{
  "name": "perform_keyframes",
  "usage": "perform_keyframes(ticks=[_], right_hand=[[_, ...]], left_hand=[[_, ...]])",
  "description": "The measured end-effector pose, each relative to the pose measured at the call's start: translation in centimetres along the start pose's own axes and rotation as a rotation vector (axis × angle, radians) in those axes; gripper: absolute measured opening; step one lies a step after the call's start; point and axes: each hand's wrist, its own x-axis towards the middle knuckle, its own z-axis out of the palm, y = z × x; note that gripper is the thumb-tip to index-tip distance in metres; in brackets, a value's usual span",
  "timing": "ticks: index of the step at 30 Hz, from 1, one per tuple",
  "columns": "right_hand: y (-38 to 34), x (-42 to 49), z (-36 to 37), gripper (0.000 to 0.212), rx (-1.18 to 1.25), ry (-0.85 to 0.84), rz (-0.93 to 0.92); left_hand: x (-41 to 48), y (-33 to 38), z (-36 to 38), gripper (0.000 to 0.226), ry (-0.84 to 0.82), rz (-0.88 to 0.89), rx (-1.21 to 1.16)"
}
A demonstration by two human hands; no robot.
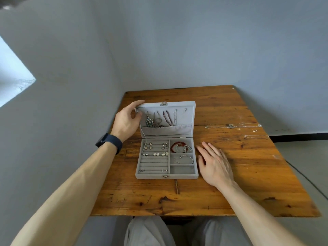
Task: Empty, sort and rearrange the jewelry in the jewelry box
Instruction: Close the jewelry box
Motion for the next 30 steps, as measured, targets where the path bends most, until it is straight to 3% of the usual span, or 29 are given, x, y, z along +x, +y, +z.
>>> perform_keyframes(ticks=[7, 15, 23, 30], right_hand=[[0.1, 0.1, 0.2, 0.047, -0.02, -0.012, 0.002], [-0.1, -0.1, -0.4, 0.047, 0.06, -0.032, 0.041], [-3.9, -2.5, -2.4, 0.085, 0.526, 0.019, 0.293], [-7.2, -5.2, -2.0, 0.091, 0.746, 0.106, 0.425]], left_hand=[[-2.9, 0.6, -0.5, 0.028, 0.117, 0.155, 0.233], [-7.9, 1.8, -1.4, 0.033, 0.129, 0.308, 0.563], [-12.9, 1.3, -0.3, 0.042, 0.157, 0.531, 0.852], [-15.9, 0.6, 1.0, 0.036, 0.027, 0.601, 1.027]])
